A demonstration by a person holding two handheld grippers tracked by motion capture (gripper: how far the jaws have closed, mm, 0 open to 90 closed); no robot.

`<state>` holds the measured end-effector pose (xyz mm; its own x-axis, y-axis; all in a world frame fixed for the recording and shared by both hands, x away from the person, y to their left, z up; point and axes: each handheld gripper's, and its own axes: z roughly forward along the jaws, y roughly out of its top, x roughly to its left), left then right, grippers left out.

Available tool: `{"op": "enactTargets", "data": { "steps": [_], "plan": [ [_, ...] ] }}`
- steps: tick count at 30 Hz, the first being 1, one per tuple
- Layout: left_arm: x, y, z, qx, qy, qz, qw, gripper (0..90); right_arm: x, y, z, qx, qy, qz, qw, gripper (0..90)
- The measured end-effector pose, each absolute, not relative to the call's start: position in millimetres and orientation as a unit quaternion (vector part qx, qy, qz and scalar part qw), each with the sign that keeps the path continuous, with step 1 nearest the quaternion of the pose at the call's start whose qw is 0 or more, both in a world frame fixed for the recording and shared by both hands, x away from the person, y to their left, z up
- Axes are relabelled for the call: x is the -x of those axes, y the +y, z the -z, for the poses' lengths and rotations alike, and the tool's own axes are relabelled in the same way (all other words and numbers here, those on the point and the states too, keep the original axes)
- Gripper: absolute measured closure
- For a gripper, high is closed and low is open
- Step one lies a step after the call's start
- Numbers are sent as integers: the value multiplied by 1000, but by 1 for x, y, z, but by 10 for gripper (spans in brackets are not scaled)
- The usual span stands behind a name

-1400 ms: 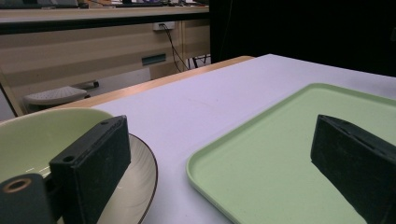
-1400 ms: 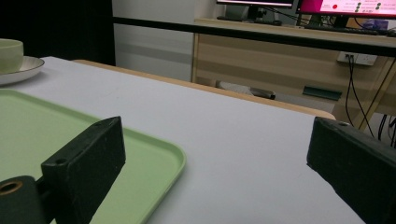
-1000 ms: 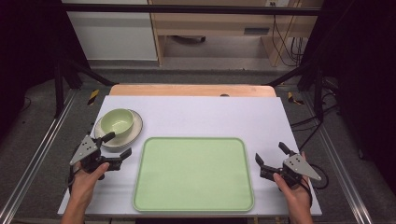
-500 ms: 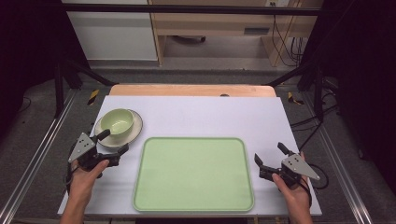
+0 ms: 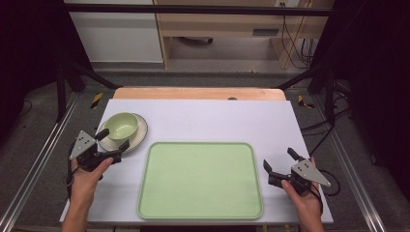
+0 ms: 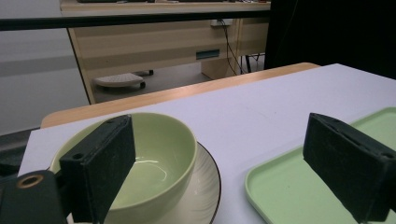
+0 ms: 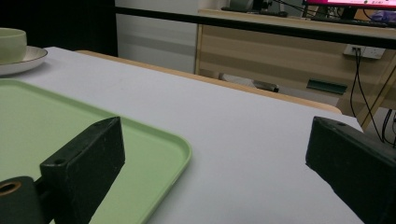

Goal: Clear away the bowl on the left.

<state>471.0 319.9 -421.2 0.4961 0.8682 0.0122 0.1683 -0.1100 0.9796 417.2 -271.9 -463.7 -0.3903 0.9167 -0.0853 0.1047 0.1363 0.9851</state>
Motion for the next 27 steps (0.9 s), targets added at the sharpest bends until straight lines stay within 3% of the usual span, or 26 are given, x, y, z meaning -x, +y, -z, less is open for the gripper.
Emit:
{"op": "enactTargets", "data": {
  "steps": [14, 21, 27],
  "plan": [
    [-481, 315, 384, -706, 339, -340, 520, 84, -415, -274, 462, -397, 644, -529, 385, 50],
    [-501, 324, 383, -707, 353, -321, 522, 81, -415, -273, 463, -397, 648, -526, 383, 49],
    [-524, 332, 392, -729, 364, -329, 478, 80, -415, -273, 463, -398, 646, -527, 382, 49]
  ]
}}
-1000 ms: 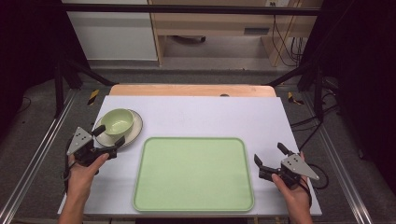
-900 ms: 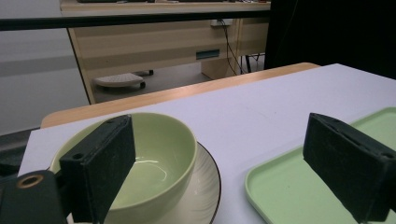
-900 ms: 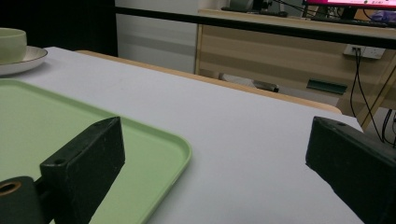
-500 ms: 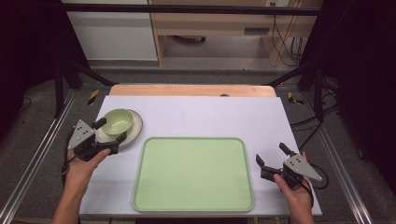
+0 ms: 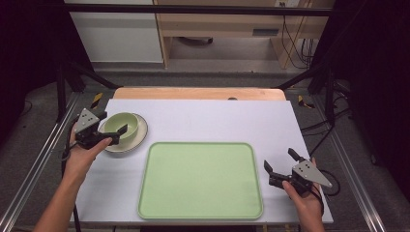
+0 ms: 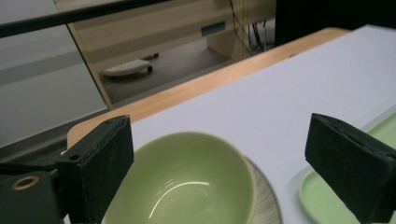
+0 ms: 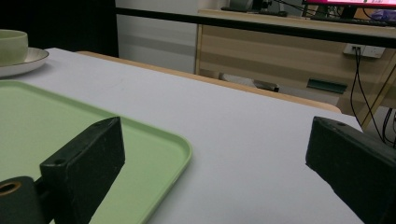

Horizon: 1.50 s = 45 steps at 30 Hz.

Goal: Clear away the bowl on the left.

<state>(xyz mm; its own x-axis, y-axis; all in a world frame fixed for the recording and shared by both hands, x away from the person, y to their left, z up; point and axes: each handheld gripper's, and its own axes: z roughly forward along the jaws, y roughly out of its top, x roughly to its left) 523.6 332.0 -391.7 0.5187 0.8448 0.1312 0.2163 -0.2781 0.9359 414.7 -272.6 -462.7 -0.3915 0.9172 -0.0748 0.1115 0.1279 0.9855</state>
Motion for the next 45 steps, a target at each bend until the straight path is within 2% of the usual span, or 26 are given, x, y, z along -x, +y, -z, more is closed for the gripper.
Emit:
{"op": "enactTargets", "data": {
  "steps": [3, 8, 19, 23, 33, 35, 45],
  "plan": [
    [-534, 339, 400, -745, 371, -332, 444, 78, -415, -273, 463, -398, 646, -527, 382, 49],
    [-539, 345, 404, -747, 378, -343, 425, 77, -415, -274, 462, -399, 644, -528, 383, 49],
    [-551, 354, 413, -732, 432, -356, 387, 89, -414, -274, 462, -397, 645, -528, 384, 49],
    [-554, 357, 416, -725, 454, -352, 378, 168, -414, -275, 462, -400, 644, -528, 383, 49],
    [-562, 365, 426, -710, 503, -333, 364, 281, -413, -276, 461, -402, 643, -529, 382, 49],
    [-563, 366, 428, -706, 511, -329, 364, 331, -413, -276, 461, -402, 642, -529, 382, 49],
    [-574, 365, 441, -711, 538, -319, 322, 412, -413, -276, 461, -400, 644, -529, 381, 50]
  ]
}}
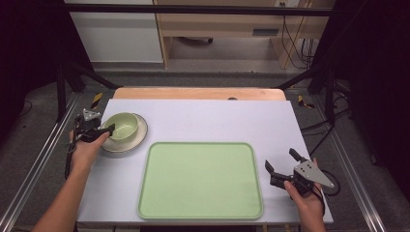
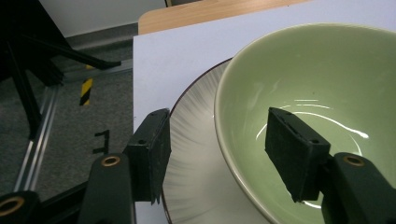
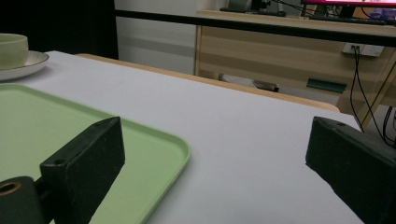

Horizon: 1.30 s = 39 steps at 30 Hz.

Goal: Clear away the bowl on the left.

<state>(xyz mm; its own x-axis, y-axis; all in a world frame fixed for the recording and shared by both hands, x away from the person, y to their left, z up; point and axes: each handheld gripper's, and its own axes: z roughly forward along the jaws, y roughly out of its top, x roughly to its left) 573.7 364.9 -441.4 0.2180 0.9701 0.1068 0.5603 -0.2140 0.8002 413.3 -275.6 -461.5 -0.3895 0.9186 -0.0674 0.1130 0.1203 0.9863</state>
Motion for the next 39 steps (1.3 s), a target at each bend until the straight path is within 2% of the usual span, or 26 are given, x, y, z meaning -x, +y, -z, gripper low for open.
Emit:
{"op": "enactTargets", "data": {
  "steps": [3, 4, 9, 23, 30, 34, 39],
  "plan": [
    [-575, 365, 443, -705, 548, -311, 326, 426, -413, -276, 461, -401, 644, -529, 380, 51],
    [-576, 364, 443, -697, 556, -305, 334, 478, -413, -276, 461, -401, 644, -530, 379, 51],
    [-577, 364, 443, -691, 564, -300, 339, 591, -413, -276, 461, -401, 643, -531, 379, 51],
    [-583, 362, 447, -697, 575, -284, 321, 780, -413, -276, 462, -402, 644, -531, 378, 51],
    [-582, 363, 445, -689, 590, -270, 323, 803, -413, -276, 461, -402, 644, -531, 377, 51],
    [-576, 363, 446, -662, 613, -255, 349, 821, -414, -277, 462, -401, 643, -532, 378, 51],
    [-572, 359, 441, -654, 611, -259, 363, 833, -414, -275, 462, -401, 645, -530, 376, 51]
  ]
}}
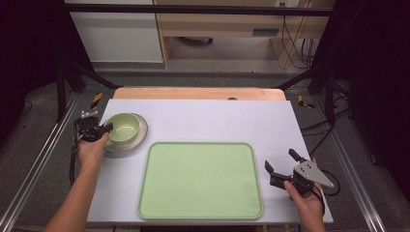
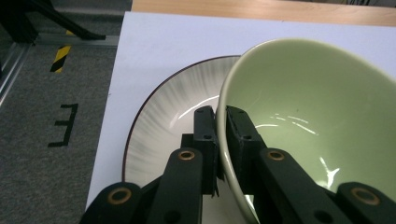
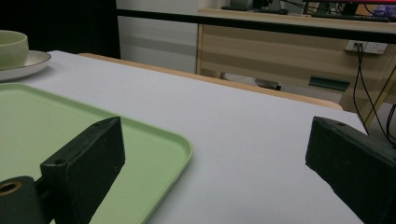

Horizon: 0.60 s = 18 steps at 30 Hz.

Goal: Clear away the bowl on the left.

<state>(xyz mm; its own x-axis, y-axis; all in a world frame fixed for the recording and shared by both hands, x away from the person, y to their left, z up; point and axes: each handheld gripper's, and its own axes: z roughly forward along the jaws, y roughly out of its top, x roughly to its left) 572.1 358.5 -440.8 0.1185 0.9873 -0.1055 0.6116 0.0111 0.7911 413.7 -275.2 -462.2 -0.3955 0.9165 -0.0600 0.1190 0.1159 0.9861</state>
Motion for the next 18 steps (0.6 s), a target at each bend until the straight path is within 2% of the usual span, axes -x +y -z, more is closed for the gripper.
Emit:
{"op": "enactTargets", "data": {
  "steps": [7, 18],
  "plan": [
    [-569, 351, 434, -661, 601, -269, 361, 831, -414, -274, 463, -403, 646, -529, 375, 50],
    [-552, 343, 415, -653, 581, -249, 418, 831, -415, -274, 463, -402, 646, -529, 375, 43]
  ]
}}
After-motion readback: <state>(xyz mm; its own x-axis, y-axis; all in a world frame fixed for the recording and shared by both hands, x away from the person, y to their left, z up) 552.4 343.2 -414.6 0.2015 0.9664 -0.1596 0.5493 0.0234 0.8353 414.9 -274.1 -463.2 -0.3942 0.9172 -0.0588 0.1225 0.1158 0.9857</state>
